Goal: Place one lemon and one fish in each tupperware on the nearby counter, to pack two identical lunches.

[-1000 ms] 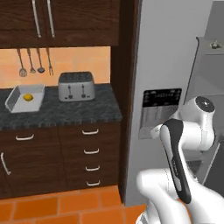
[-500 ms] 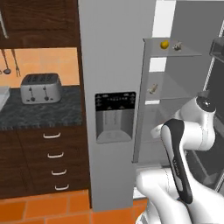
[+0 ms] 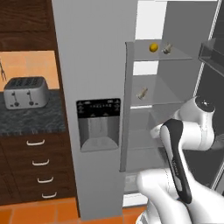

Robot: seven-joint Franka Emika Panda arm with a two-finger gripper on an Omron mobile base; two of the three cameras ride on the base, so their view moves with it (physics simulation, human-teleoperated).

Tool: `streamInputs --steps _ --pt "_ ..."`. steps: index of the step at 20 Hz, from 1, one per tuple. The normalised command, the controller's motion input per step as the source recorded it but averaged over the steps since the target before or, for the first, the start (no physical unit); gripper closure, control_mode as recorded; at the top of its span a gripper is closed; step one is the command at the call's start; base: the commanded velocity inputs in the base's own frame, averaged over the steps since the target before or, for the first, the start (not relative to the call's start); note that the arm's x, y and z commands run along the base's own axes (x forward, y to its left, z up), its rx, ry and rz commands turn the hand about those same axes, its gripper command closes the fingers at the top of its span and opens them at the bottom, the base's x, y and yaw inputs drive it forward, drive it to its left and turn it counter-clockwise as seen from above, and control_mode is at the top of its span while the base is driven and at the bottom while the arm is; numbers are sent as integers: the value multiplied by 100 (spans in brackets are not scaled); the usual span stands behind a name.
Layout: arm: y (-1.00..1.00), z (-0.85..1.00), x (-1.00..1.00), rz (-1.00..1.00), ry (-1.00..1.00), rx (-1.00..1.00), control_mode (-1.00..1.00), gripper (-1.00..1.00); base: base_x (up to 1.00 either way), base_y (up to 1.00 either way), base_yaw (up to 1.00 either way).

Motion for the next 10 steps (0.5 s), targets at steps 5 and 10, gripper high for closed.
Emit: streamInputs --steps 5,10 --pt "0 0 0 0 0 0 100 -100 50 -30 0" --pt "0 0 0 0 0 0 100 -100 59 -27 0"
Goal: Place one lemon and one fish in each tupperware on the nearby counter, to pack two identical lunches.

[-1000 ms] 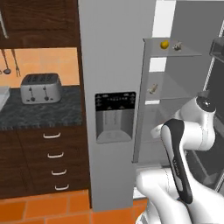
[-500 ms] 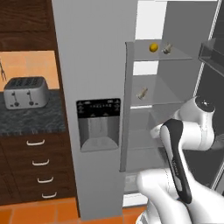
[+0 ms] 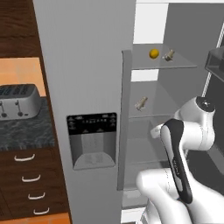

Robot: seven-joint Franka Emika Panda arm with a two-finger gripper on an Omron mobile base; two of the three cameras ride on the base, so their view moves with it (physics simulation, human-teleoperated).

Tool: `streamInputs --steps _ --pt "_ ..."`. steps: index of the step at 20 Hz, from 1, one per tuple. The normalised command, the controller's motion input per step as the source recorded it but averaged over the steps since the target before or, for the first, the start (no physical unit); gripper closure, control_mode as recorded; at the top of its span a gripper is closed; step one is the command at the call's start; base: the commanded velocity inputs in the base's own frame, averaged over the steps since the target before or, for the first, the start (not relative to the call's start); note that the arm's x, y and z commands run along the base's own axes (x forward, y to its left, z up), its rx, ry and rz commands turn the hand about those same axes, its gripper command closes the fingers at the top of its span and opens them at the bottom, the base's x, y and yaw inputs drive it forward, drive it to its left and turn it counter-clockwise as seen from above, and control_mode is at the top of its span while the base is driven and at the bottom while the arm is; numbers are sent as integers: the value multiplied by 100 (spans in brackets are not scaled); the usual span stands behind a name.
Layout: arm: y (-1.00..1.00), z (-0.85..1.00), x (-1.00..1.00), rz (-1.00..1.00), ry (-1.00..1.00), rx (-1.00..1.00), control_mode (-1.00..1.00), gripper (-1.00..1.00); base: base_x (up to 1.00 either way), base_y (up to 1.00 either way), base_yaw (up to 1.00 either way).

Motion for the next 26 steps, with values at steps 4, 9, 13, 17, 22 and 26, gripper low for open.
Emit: streamInputs --steps 4,9,13,17,22,26 --pt "-5 -5 11 0 0 0 -100 -100 26 -28 0" --pt "-10 -19 77 0 -4 0 -100 -100 0 0 0" --pt "-12 -3 100 0 -9 7 -100 -100 0 0 0" --pt "-11 12 100 -11 0 19 -100 -100 0 0 0" --pt "-1 16 82 -21 4 17 -100 -100 0 0 0" --pt "-28 -3 63 -23 4 9 -100 -100 0 0 0"
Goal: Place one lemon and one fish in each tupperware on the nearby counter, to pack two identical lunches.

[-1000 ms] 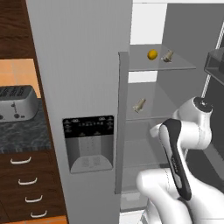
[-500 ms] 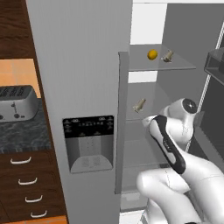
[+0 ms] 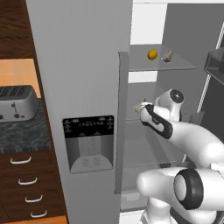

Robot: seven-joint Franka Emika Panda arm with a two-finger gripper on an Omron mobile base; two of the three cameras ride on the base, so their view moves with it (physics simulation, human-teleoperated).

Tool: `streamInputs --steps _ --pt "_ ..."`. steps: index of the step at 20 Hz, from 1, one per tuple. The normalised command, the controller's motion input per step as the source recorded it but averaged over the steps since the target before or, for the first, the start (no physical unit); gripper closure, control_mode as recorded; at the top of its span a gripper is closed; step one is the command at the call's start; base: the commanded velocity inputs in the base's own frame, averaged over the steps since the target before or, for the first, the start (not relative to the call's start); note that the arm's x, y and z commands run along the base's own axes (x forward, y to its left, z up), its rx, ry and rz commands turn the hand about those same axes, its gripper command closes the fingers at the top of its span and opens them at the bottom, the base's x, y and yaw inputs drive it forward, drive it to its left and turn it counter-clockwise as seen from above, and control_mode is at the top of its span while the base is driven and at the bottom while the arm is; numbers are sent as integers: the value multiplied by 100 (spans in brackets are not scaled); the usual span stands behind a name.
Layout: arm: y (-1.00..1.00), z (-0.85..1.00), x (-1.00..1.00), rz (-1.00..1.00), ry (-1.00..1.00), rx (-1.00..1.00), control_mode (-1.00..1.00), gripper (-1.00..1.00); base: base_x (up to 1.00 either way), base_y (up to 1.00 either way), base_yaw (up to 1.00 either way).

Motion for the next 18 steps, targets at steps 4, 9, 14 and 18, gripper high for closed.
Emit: streamInputs --steps 4,9,14,18 --pt "-67 -26 44 -15 0 1 -100 -100 0 0 0" --pt "-15 -12 90 -3 0 8 -100 -100 0 0 0" --pt "-1 -13 92 0 0 12 -100 -100 0 0 0" --pt "0 -23 91 0 9 4 -100 -100 0 0 0"
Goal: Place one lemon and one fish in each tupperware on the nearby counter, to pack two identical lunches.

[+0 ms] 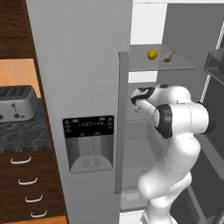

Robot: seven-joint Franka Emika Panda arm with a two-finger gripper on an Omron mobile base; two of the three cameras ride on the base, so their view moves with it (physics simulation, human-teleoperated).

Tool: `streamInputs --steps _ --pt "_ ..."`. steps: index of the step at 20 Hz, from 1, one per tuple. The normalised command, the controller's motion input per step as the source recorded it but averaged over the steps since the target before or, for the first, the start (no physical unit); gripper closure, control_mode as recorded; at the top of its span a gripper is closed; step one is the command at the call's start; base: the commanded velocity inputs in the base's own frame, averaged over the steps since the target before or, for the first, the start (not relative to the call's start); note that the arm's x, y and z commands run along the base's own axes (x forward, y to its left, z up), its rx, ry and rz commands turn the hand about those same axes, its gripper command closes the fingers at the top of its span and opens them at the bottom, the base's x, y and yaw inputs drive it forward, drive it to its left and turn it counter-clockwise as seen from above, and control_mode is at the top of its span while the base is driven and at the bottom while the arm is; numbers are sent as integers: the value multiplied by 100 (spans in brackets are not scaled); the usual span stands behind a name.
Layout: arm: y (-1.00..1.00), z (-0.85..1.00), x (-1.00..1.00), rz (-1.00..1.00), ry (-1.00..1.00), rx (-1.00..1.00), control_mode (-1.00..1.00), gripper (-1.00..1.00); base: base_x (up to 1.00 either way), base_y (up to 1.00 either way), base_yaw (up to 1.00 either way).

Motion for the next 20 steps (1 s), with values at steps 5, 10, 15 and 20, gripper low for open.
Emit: streamInputs --steps 5,10,15,20 --pt "0 -25 84 0 10 0 -100 -100 0 0 0" --pt "3 -35 38 0 7 0 -100 -100 0 0 0" --pt "33 -23 -37 0 13 0 -100 -100 0 0 0" --pt "62 0 -68 0 5 0 -100 -100 0 0 0"
